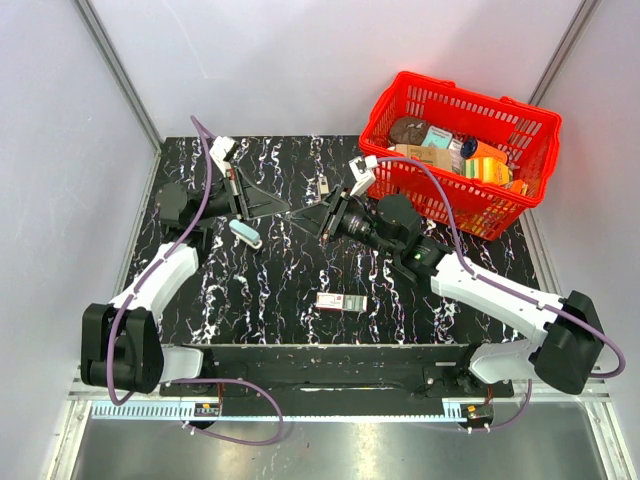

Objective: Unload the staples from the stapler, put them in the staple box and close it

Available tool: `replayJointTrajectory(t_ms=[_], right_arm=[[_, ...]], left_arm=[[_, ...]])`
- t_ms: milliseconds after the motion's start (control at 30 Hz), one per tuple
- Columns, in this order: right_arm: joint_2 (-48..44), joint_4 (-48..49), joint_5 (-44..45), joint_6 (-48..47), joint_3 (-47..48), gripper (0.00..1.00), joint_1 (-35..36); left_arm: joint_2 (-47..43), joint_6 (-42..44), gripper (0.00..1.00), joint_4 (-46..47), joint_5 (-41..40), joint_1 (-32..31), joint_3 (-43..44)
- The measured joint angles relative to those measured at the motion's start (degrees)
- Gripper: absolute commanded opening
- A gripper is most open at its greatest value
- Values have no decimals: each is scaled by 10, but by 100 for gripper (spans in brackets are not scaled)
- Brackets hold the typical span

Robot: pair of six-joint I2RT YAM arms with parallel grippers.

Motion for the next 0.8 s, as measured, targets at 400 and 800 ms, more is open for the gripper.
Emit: replayJointTrajectory(t_ms=[400,800], right_arm=[[13,11,-2,5,0,19,0],[9,10,3,6,-10,6,0]], left_arm=[[-7,12,0,-15,-1,2,0],[-17,54,8,-68,0,2,0]])
